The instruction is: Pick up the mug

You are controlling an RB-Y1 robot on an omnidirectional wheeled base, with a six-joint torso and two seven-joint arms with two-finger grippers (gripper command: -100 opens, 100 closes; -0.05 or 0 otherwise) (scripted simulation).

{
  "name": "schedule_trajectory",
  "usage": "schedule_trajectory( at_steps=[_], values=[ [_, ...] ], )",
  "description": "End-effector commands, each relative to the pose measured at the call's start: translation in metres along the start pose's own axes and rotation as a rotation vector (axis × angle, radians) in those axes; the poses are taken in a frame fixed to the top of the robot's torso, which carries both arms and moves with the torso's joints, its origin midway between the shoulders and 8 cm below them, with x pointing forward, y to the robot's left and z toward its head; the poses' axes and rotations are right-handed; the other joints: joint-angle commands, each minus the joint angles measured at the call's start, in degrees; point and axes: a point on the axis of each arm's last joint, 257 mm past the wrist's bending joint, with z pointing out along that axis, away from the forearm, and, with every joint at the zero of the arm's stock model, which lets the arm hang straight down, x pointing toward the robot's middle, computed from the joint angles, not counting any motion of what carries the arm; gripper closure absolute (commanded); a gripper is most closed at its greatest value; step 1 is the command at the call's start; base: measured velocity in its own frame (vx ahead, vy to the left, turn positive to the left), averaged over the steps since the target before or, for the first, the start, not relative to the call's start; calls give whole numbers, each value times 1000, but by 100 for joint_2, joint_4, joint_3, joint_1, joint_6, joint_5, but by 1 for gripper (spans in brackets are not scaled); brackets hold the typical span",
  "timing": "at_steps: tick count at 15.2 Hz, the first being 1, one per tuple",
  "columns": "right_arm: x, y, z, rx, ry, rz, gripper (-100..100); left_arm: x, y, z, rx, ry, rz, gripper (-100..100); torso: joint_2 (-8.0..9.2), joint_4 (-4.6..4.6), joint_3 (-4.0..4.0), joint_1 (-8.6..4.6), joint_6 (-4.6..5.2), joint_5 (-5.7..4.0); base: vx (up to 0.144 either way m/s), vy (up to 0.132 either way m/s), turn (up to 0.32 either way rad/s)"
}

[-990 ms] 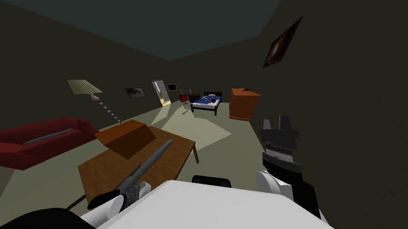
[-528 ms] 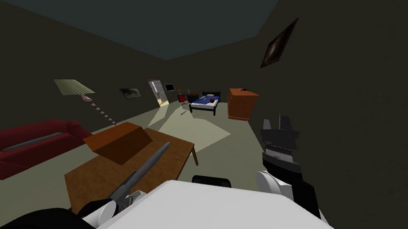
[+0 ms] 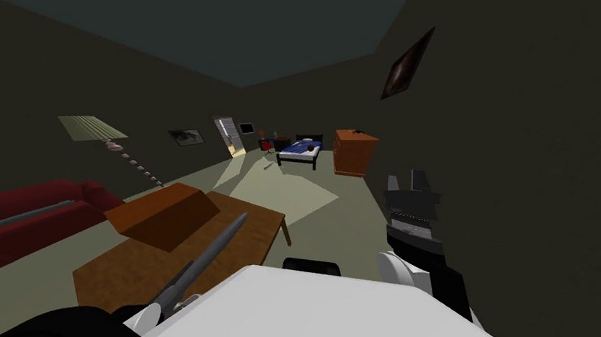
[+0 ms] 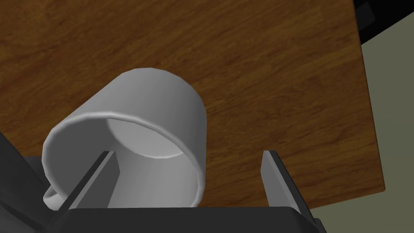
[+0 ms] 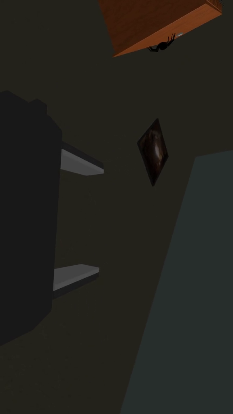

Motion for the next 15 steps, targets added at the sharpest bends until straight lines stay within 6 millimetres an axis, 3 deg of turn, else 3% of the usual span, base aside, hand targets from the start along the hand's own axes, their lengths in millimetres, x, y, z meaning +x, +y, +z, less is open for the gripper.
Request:
schedule_trajectory(
  at_steps=[1, 5, 6, 7, 11, 15],
  values=[
    [0, 0, 0, 0, 0, 0, 0, 2, 0, 8, 2, 1, -10, -100, 0, 0, 0, 0, 0, 0, -39, 9, -92],
    [0, 0, 0, 0, 0, 0, 0, 6, -1, 23, 3, 2, -27, -100, 29, 7, 17, 0, -1, 0, -57, 10, -64],
    [0, 0, 0, 0, 0, 0, 0, 5, -1, 18, 1, 2, -22, -100, 33, 7, 19, 1, -1, 0, -42, 9, -27],
    [0, 0, 0, 0, 0, 0, 0, 5, -1, 19, 3, 2, -23, 100, 29, 7, 18, 0, -2, 0, -15, 4, -1],
    [0, 0, 0, 0, 0, 0, 0, 5, 0, 20, 0, 2, -24, 100, 11, 4, 8, -1, 0, -3, -3, 0, 3],
    [0, 0, 0, 0, 0, 0, 0, 0, 0, 3, 2, 0, -4, 100, -7, 2, -1, -11, -1, -8, 49, -13, 74]
  ],
)
